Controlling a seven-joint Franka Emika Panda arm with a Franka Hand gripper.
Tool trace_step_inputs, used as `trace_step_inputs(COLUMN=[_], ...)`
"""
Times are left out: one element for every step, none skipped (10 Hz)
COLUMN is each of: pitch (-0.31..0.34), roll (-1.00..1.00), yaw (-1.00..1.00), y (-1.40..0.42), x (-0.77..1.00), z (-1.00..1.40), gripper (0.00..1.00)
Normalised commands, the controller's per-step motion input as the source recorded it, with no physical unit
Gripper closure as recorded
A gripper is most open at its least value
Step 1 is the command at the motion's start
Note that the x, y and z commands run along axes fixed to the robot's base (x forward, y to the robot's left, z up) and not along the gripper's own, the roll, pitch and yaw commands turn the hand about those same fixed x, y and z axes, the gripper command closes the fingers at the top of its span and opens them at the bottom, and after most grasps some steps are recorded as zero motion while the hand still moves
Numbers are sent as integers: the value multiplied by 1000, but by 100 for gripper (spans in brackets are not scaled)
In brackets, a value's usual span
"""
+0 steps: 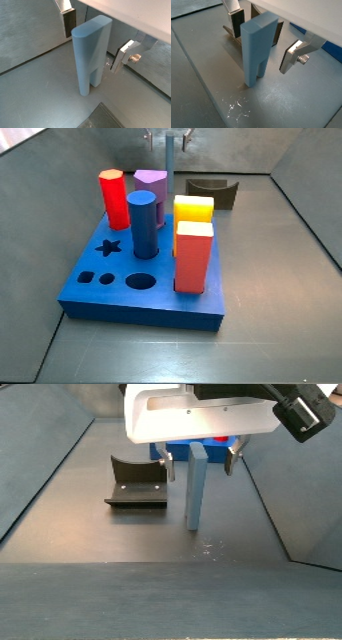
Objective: Pick up the square-circle object. Move up. Rotate the square-circle object. Move to above the board. Insert the square-circle object.
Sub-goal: Pick up the square-circle object.
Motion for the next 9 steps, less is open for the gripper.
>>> trace_step_inputs(pitch=[0, 0, 0, 0, 0, 0, 0, 0, 0], roll=[0, 0, 0, 0, 0, 0, 0, 0, 0], yaw=[0, 0, 0, 0, 0, 0, 0, 0, 0], y=[0, 0, 0, 0, 0, 0, 0, 0, 0], x=[0, 0, 0, 0, 0, 0, 0, 0, 0], z=[0, 0, 0, 0, 0, 0, 0, 0, 0], gripper=[100, 100, 100, 100, 100, 100, 100, 100, 100])
